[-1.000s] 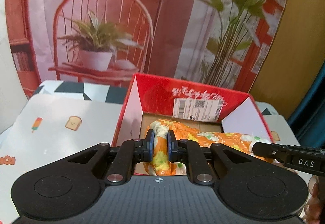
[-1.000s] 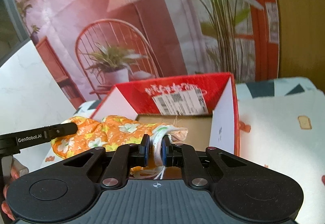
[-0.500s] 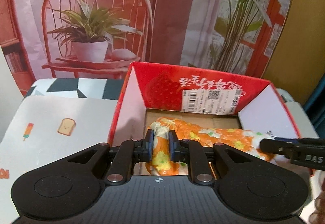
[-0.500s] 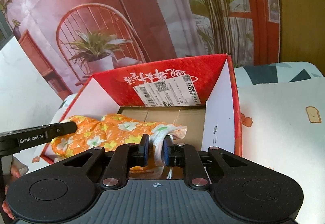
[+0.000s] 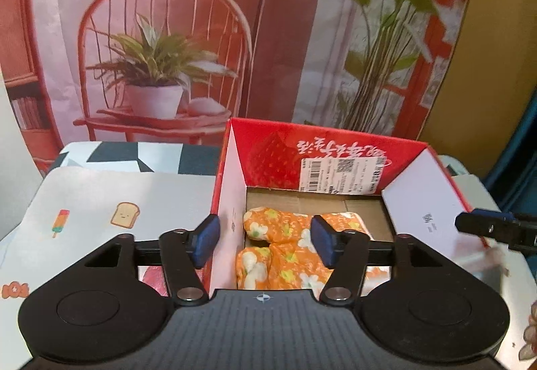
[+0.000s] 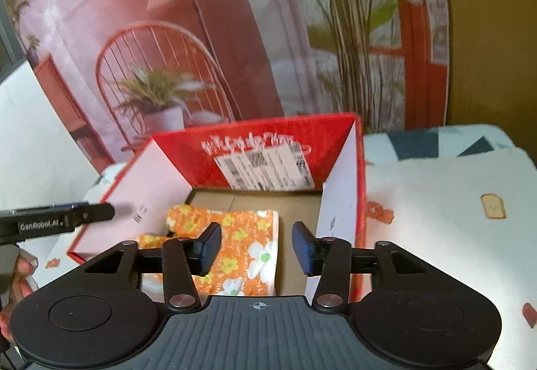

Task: Organize soft objects
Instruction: 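Move both grippers to the light blue crown-print bag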

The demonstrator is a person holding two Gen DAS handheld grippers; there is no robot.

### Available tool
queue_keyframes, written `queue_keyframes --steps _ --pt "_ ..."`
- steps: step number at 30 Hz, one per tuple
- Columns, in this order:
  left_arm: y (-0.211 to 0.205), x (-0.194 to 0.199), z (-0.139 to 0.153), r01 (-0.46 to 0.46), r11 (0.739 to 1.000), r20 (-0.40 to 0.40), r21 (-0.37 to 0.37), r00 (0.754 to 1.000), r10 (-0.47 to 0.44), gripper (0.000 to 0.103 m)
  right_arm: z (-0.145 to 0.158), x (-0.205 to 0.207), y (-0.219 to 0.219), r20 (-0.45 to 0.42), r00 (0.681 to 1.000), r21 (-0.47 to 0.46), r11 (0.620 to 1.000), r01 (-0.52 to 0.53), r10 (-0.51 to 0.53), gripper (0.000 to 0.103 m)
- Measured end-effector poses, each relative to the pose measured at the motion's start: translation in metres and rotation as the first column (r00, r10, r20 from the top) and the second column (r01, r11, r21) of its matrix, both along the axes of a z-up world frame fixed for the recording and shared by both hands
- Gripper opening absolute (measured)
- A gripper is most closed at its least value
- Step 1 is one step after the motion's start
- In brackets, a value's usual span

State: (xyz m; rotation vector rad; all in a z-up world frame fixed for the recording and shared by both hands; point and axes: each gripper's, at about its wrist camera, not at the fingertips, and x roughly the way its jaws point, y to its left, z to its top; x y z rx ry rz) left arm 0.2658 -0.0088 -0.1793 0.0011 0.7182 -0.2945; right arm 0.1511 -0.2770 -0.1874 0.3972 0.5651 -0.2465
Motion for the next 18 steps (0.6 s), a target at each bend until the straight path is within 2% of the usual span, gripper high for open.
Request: queue_keyframes --steps 2,4,6,7,9,10,14,18 --pt "0.008 -0.019 0.005 0.011 1.000 0.031 -0.022 0.999 -0.010 0.069 0.007 -0.013 0.004 0.035 0.999 -0.019 1.000 0.008 -0.007 0.054" --pt "0.014 -0.036 0.008 0.016 0.999 0.053 -0.037 0.998 -0.014 0.077 0.013 -0.025 0.009 0.067 0.998 -0.029 1.000 0.009 -0.007 0.056" --pt "0.020 -0.052 0.008 0.021 0.998 0.073 -0.057 0.997 -0.017 0.083 0.018 -0.033 0.015 0.090 0.996 -0.048 0.999 0.002 0.002 0.073" --pt "0.021 -0.057 0.008 0.023 0.998 0.081 -0.062 0.997 -0.018 0.086 0.021 -0.036 0.017 0.097 0.995 -0.062 0.998 -0.005 0.011 0.076" --pt "0.022 -0.069 0.008 0.015 0.999 0.102 -0.050 0.995 -0.010 0.091 0.025 -0.043 0.027 0.108 0.994 -0.101 0.995 -0.017 0.028 0.096" --pt "0.022 -0.074 0.007 0.009 0.999 0.110 -0.040 0.994 -0.005 0.094 0.027 -0.047 0.032 0.114 0.993 -0.124 0.992 -0.018 0.032 0.101" --pt "0.024 -0.085 0.004 0.020 0.999 0.108 -0.050 0.994 -0.014 0.099 0.027 -0.059 0.054 0.111 0.993 -0.202 0.979 -0.002 0.025 0.103" --pt "0.024 -0.094 0.000 0.014 0.999 0.115 -0.045 0.993 -0.009 0.099 0.016 -0.069 0.066 0.100 0.994 -0.209 0.978 -0.019 0.041 0.103"
